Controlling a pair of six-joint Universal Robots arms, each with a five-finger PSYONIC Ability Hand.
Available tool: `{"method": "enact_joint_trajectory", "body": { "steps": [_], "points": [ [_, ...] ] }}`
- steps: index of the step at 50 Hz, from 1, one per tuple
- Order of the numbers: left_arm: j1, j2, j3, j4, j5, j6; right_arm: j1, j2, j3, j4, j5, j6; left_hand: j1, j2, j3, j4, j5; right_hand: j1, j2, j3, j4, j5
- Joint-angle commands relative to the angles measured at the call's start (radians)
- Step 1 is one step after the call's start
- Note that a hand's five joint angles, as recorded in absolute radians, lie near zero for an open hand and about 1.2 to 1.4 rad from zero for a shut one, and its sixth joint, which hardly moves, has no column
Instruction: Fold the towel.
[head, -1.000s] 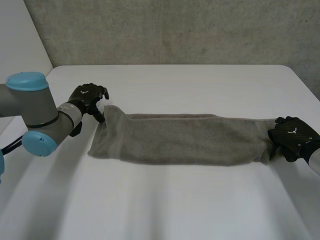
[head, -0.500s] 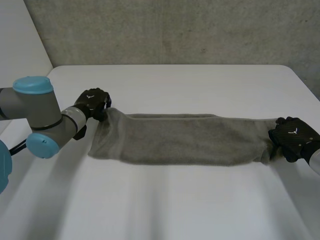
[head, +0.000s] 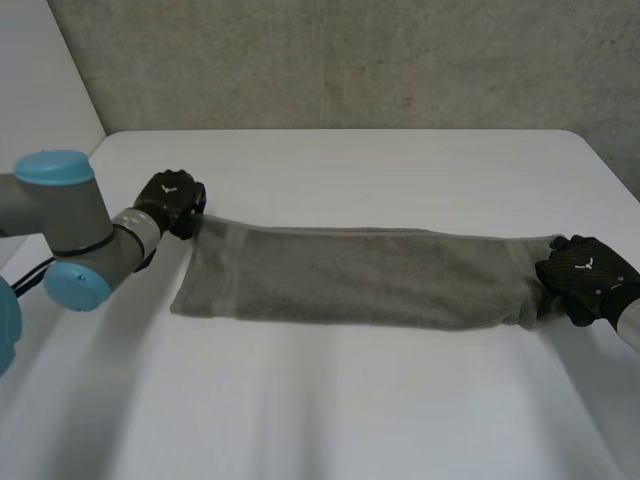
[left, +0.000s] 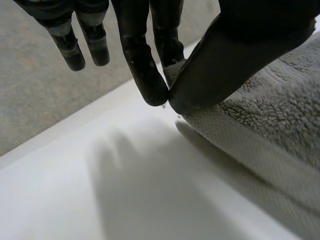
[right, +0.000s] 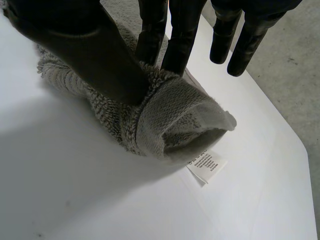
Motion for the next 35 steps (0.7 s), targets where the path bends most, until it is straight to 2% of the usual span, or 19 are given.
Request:
{"method": "enact_joint_trajectory", "body": {
  "steps": [1, 2, 3, 4, 8, 22, 27, 29, 30, 32, 35],
  "points": [
    [-0.005, -0.044, 0.007, -0.003, -0.053, 0.114, -0.003, -0.001, 0.002, -0.003, -0.002, 0.001, -0.343, -0.367, -0.043, -0.05, -0.371, 0.093, 0.101, -0.007, -0.06, 0.062],
    [-0.005, -0.042, 0.006, -0.003, -0.079, 0.129, -0.003, -0.001, 0.002, -0.003, -0.002, 0.001, -0.811, -0.835, -0.043, -0.05, -0.839, 0.093, 0.101, -0.007, -0.06, 0.062],
    [-0.005, -0.042, 0.006, -0.003, -0.079, 0.13, -0.003, -0.001, 0.002, -0.003, -0.002, 0.001, -0.816, -0.84, -0.043, -0.05, -0.843, 0.093, 0.101, -0.007, -0.06, 0.062],
    [-0.004, -0.038, 0.006, -0.005, -0.105, 0.137, -0.003, -0.001, 0.0, -0.003, -0.002, -0.001, -1.086, -1.11, -0.043, -0.05, -1.114, 0.093, 0.101, -0.007, -0.06, 0.062],
    [0.004, 0.004, -0.01, -0.005, -0.149, 0.14, -0.003, -0.002, -0.001, -0.003, -0.002, 0.001, -1.118, -1.142, -0.043, -0.05, -1.146, 0.093, 0.101, -0.007, -0.06, 0.062],
    [0.001, 0.255, -0.209, -0.005, -0.14, 0.128, -0.006, -0.014, -0.001, -0.001, -0.003, -0.001, -1.121, -1.145, -0.043, -0.05, -1.149, 0.093, 0.101, -0.007, -0.06, 0.062],
    [-0.019, 0.321, -0.338, -0.011, -0.096, 0.125, -0.007, -0.022, 0.0, -0.001, -0.003, -0.001, -1.101, -1.124, -0.043, -0.05, -1.128, 0.093, 0.101, -0.007, -0.06, 0.062],
    [-0.033, 0.364, -0.43, -0.029, -0.042, 0.125, -0.007, -0.022, 0.002, -0.001, -0.003, -0.001, -1.057, -1.081, -0.043, -0.05, -1.084, 0.093, 0.101, -0.007, -0.06, 0.062],
    [-0.033, 0.364, -0.43, -0.029, -0.042, 0.125, -0.006, -0.022, 0.003, -0.001, -0.003, -0.002, -1.057, -1.08, -0.043, -0.05, -1.084, 0.093, 0.101, -0.007, -0.06, 0.062],
    [-0.036, 0.398, -0.502, -0.064, -0.004, 0.12, -0.006, -0.022, 0.003, -0.001, -0.003, -0.002, -0.954, -0.978, -0.043, -0.05, -0.982, 0.093, 0.101, -0.007, -0.06, 0.062],
    [-0.036, 0.407, -0.531, -0.081, 0.007, 0.12, -0.006, -0.022, 0.003, -0.001, -0.005, -0.002, -0.925, -0.948, -0.043, -0.05, -0.952, 0.093, 0.101, -0.007, -0.06, 0.062]
  ]
}}
